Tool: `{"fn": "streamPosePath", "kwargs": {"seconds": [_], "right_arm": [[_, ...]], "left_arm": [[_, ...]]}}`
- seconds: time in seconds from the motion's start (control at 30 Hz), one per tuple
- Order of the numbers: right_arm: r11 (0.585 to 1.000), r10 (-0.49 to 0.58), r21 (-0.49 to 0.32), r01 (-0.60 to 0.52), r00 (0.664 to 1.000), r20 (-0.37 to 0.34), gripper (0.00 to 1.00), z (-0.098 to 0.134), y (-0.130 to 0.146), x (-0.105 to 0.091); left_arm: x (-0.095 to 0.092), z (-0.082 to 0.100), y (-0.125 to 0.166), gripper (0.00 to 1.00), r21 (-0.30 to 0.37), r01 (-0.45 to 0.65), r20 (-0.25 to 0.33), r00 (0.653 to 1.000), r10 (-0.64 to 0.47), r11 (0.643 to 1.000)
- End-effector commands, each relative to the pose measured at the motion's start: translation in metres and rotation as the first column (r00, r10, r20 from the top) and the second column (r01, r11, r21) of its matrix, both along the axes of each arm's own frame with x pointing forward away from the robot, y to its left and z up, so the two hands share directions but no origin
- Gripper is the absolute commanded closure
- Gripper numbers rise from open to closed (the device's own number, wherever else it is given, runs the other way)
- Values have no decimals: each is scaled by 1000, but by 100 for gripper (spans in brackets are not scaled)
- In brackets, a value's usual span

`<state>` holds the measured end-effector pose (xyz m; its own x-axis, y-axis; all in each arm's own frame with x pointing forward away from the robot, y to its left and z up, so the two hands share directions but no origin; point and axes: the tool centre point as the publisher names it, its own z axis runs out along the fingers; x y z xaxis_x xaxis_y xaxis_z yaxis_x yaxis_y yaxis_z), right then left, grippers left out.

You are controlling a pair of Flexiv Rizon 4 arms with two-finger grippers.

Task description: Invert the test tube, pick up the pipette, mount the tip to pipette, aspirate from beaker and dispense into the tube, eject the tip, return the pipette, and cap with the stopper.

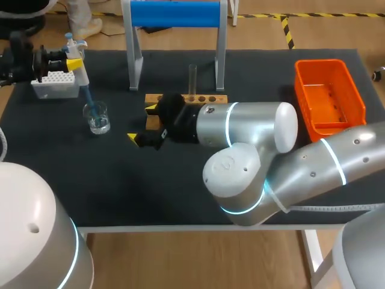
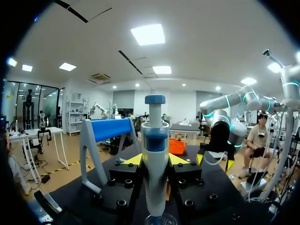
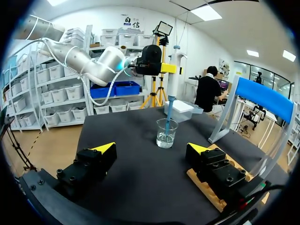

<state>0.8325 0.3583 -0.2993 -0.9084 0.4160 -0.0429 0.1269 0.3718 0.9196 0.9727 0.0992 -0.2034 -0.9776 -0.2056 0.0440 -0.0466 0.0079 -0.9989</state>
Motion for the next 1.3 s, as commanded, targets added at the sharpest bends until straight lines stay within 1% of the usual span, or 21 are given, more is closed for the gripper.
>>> {"fn": "streamPosePath", "kwargs": {"seconds": [0.03, 0.67, 1.3], "right_arm": [[1000, -3, 2, 3, 1000, 1, 0, -2, 1, -1], [1000, -3, 2, 3, 1000, 1, 0, -2, 1, -1], [1000, -3, 2, 3, 1000, 1, 0, -2, 1, -1]], "left_arm": [[-1, 0, -1, 100, 0, -2, 1, 1000, 2, 1000], [-2, 1, -2, 100, 12, -13, 2, 1000, 13, 1000], [-4, 4, -4, 100, 50, -33, 16, 999, 32, 998]]}}
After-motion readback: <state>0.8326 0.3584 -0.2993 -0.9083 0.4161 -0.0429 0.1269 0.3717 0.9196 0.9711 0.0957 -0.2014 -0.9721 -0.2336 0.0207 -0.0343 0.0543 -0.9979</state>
